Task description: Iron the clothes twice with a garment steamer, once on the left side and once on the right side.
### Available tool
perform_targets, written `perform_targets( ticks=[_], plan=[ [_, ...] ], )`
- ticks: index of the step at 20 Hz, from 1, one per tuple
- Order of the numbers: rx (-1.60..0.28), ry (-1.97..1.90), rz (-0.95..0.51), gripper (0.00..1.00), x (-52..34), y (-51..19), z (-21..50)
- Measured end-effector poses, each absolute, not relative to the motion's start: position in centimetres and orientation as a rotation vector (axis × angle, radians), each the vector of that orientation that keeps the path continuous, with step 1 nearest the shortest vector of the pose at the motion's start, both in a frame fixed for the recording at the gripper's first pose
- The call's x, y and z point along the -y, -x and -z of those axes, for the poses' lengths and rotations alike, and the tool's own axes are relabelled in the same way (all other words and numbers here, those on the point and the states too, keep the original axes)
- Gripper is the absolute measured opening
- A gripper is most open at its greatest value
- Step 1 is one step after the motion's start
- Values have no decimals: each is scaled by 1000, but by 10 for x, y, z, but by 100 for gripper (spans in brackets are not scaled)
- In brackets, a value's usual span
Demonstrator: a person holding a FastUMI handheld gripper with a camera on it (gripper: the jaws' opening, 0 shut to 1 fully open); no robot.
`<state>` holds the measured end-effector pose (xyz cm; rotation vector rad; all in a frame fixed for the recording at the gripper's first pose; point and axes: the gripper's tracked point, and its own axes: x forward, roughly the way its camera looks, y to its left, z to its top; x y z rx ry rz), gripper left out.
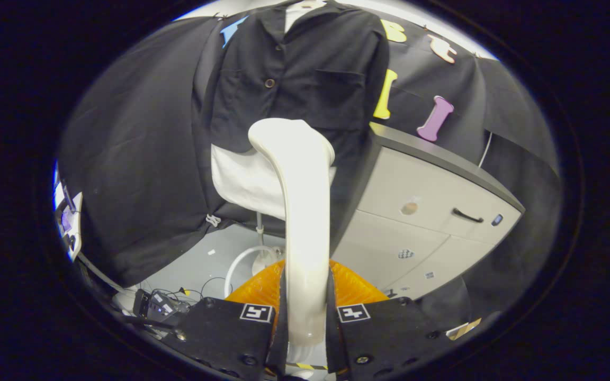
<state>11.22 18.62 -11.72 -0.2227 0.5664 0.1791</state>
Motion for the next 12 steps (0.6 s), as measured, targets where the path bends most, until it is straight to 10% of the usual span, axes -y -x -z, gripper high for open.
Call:
perform_targets(
  ticks=[12],
  plan=[
    [-639,90,-124,31,12,7,132]
  ],
)
